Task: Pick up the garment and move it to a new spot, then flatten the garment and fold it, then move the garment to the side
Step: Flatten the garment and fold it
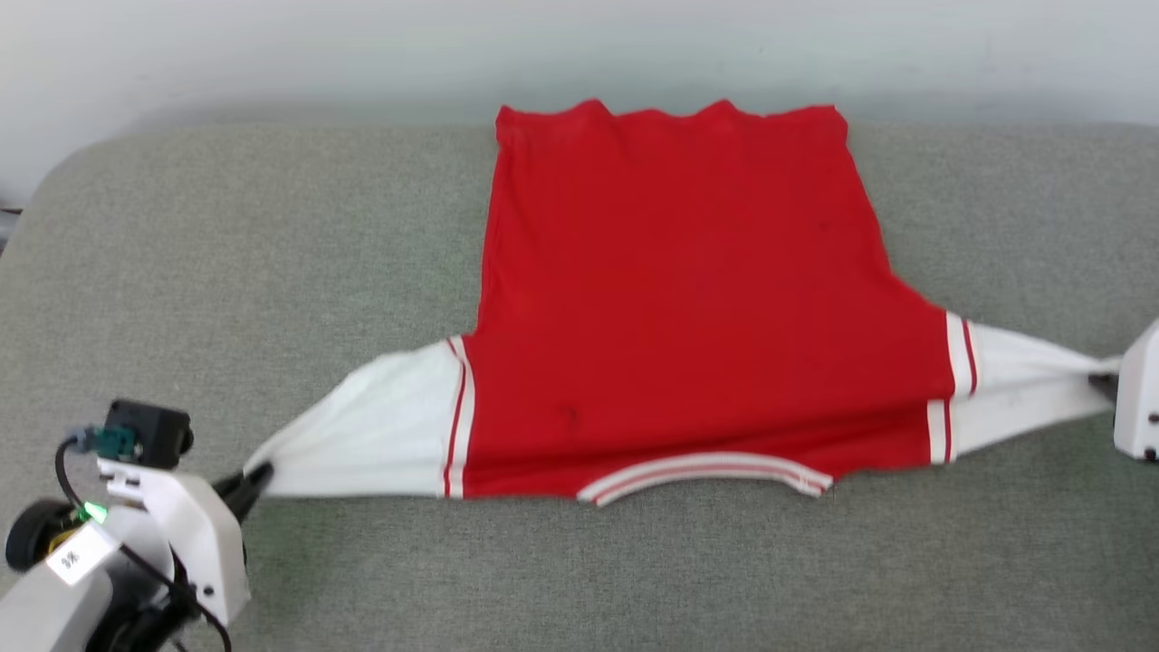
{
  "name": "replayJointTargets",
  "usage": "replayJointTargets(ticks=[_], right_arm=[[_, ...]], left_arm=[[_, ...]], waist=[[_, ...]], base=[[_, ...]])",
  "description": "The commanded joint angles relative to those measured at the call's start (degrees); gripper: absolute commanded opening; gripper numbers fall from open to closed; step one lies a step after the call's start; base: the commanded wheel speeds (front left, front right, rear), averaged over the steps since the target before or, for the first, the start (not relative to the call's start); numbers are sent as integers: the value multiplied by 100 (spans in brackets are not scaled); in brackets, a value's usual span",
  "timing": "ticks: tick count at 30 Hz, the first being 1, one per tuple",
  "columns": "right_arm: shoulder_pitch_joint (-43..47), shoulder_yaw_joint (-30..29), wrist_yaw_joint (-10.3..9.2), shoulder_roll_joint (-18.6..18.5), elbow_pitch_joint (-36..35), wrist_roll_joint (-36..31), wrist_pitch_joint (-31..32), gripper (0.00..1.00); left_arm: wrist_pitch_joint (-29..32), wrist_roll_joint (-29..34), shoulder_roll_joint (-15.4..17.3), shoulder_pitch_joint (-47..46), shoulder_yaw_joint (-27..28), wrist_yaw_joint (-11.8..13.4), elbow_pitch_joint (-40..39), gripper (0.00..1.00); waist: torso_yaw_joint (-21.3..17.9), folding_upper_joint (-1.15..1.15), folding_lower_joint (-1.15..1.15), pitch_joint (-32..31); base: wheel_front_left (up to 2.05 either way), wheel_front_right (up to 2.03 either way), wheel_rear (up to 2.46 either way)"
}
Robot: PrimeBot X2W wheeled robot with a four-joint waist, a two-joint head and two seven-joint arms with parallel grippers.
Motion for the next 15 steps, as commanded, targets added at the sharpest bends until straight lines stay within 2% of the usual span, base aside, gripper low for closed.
replayJointTargets(ticks=[1, 8, 15], right_arm=[[225, -112, -29, -133, -75, 13, 94, 0], [1163, -507, -27, -95, -731, 175, 815, 0], [2133, -1008, -23, 1, -1571, 193, 1849, 0]], left_arm=[[105, -65, 161, 225, 35, 121, -80, 0], [474, -435, 429, 1103, 43, 427, -964, 0], [874, -804, 603, 1784, -37, 656, -1778, 0]], waist=[[-6, 0, 2, -91], [-4, 0, 2, -299], [15, 0, 2, -383]], base=[[0, 0, 0], [0, 0, 0], [0, 0, 0]])
